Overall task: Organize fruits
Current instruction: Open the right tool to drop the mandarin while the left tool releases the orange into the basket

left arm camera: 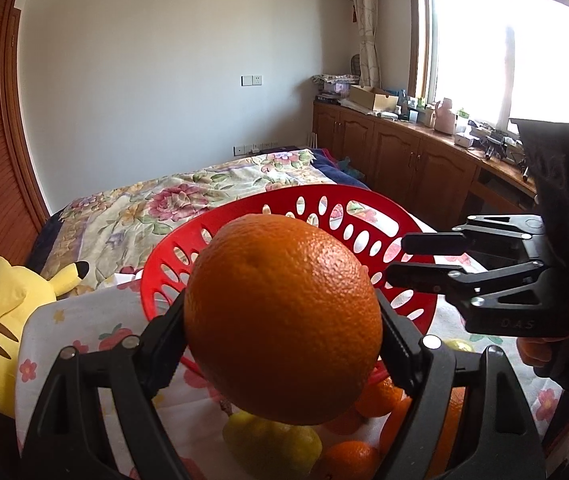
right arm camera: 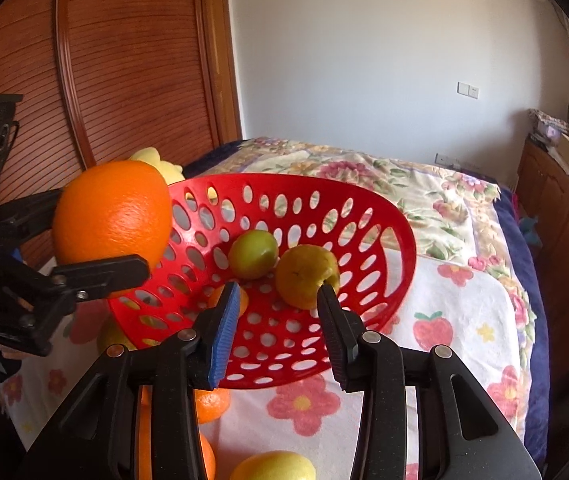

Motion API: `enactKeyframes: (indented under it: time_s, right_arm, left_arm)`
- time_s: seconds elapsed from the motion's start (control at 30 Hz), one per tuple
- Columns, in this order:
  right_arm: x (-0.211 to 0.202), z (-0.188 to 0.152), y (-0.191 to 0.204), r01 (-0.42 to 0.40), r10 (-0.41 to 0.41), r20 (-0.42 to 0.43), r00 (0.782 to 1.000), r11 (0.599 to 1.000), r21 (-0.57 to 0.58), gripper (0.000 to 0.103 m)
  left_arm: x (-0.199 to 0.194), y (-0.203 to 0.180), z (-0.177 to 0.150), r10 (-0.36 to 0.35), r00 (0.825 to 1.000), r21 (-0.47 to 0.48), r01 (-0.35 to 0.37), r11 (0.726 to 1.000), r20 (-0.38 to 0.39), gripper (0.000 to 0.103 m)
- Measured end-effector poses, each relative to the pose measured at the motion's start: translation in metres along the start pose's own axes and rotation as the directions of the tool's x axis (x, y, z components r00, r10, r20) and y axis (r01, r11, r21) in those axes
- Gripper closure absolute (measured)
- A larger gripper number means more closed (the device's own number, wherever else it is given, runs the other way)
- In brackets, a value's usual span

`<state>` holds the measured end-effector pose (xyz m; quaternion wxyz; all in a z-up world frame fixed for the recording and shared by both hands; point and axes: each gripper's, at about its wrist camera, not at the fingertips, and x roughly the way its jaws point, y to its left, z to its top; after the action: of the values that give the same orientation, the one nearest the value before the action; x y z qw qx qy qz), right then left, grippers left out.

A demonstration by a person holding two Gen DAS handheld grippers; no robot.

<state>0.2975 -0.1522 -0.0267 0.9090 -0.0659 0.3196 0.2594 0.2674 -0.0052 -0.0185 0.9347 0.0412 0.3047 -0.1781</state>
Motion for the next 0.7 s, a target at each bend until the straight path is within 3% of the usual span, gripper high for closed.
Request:
enactKeyframes:
  time_s: [0.7]
  right_arm:
    - [-0.012,-0.011,-0.013,-0.022,0.021,0.022,1.000,0.999,0.032,0.061]
  left_arm:
    - [0.041,-0.025,-0.002,0.015,0.994,0.048,-0.010,0.999,-0.109,0.020]
